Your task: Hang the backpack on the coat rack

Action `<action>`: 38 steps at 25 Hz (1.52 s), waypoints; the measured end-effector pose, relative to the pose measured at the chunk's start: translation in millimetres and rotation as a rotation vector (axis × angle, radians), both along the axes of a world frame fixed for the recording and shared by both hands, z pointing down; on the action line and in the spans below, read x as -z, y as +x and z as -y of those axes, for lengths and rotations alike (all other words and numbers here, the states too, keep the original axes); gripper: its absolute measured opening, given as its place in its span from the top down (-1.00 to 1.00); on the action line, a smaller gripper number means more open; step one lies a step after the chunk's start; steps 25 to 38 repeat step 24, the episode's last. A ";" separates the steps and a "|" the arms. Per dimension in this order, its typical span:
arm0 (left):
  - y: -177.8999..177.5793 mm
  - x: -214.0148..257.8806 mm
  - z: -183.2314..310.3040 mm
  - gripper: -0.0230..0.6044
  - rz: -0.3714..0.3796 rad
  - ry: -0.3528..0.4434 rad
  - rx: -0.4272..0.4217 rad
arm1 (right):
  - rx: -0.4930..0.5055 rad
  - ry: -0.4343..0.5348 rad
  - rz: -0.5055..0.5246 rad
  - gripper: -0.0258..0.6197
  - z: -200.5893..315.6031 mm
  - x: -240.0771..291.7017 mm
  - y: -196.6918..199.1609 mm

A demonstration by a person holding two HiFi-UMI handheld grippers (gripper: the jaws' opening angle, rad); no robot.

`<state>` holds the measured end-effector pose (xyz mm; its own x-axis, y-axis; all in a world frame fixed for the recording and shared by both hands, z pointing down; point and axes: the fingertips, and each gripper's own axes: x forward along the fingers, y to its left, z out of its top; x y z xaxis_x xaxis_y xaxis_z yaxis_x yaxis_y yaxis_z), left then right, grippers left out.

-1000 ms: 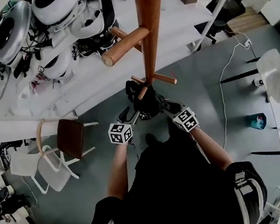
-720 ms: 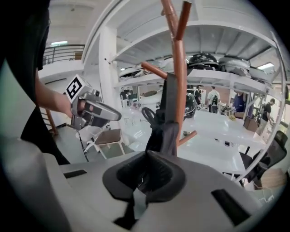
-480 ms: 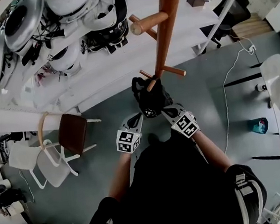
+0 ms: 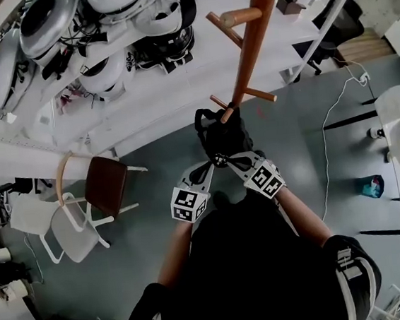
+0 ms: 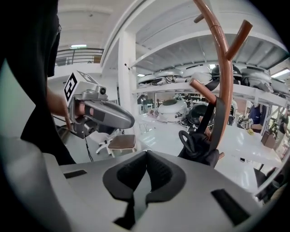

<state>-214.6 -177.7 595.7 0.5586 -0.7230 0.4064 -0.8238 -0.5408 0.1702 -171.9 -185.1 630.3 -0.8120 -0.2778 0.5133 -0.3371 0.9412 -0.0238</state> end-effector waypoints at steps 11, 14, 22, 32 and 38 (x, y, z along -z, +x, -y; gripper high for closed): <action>-30.9 -5.8 -29.0 0.82 -0.049 -0.024 0.031 | -0.024 -0.011 0.005 0.88 -7.3 -3.8 -9.9; -36.0 -5.4 -30.9 0.82 -0.084 -0.031 0.042 | -0.034 -0.012 -0.009 0.88 -8.2 -8.8 -10.8; -45.4 -13.9 -39.4 0.82 -0.065 -0.043 0.056 | -0.056 -0.001 -0.027 0.88 -10.1 -14.2 -10.9; -45.9 -15.3 -42.4 0.82 -0.067 -0.047 0.057 | -0.059 0.000 -0.028 0.87 -11.0 -14.5 -9.9; -45.9 -15.3 -42.4 0.82 -0.067 -0.047 0.057 | -0.059 0.000 -0.028 0.87 -11.0 -14.5 -9.9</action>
